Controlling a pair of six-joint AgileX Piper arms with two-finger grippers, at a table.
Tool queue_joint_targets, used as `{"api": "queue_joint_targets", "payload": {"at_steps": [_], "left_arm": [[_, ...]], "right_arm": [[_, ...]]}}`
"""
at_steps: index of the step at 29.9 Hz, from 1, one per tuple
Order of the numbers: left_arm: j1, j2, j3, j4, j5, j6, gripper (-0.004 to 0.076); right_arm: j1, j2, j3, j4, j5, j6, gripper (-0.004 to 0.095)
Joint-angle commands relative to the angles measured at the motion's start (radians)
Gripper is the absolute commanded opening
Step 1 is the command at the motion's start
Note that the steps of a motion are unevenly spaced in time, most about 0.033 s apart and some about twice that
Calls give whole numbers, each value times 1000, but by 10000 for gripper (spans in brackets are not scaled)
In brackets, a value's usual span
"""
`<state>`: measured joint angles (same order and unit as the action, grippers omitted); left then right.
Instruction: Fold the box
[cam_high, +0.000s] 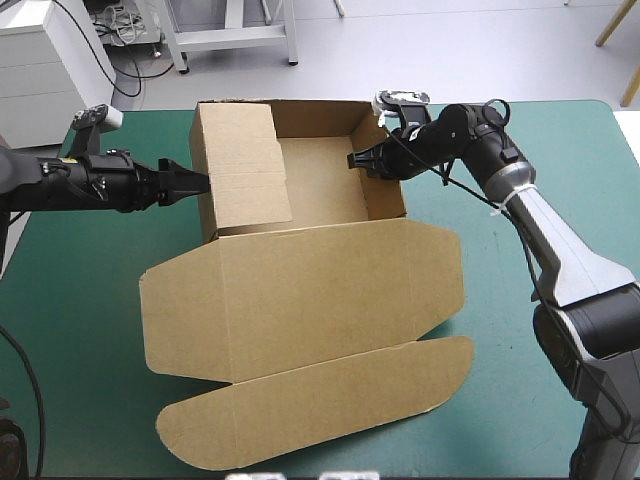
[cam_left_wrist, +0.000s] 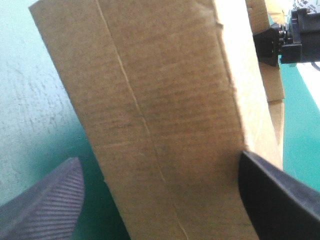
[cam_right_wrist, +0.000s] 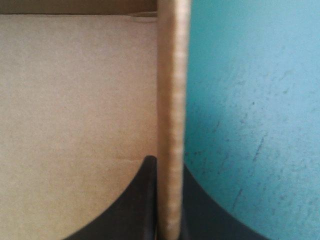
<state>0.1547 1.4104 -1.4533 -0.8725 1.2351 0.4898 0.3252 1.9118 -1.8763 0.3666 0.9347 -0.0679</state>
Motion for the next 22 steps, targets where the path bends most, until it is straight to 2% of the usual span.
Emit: {"api": "queue_joint_targets", "payload": {"at_steps": [1,9,15,22], "left_arm": [[-8,-36,-32,-89,39,-4,599],[-8,-36,-32,-84,39,-4,600],[-8,-36,-32,-22,39,-55,599],[-80,-36,36,108,39,-147,599]], "right_arm": [[9,-61,-29,43,-46,6,-18],[16,-61,-29,54,-46,29,-18],[71,-61,-29,57,-68,31,-18],[137,-61,-29,-27,-110,60,-18]]}}
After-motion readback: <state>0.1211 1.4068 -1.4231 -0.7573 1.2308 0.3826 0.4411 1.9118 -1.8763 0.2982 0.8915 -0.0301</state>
